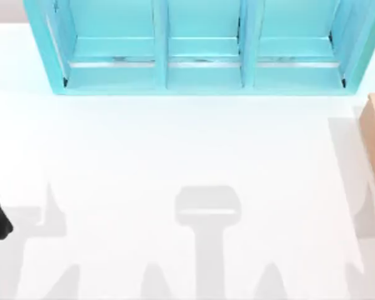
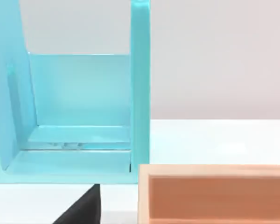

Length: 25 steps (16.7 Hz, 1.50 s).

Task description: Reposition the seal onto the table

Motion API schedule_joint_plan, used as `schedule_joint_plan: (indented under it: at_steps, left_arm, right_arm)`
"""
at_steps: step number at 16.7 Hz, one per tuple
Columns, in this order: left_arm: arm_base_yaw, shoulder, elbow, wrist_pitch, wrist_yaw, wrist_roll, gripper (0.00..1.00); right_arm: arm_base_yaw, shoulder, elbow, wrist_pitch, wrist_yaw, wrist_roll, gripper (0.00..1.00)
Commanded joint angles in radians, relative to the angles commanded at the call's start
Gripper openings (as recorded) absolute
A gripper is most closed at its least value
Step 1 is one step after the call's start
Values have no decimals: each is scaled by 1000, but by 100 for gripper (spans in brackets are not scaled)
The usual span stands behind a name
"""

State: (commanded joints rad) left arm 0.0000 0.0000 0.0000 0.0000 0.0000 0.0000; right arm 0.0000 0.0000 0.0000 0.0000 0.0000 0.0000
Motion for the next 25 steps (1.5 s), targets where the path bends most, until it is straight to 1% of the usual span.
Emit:
schedule_joint_plan:
  at_steps: [4,8,19,25]
  left_arm:
    - [0,0,0,0,0,0,100]
    - [0,0,0,0,0,0,100]
    - [0,0,0,0,0,0,100]
    - [0,0,0,0,0,0,100]
  right_arm:
    - [-10,30,24,-23,4,-8,100]
    - [-59,206,171,-157,12,-56,100]
    - [-237,1065,871,-791,-6,-235,100]
    - [-326,1473,1152,-1098,0,-318,100]
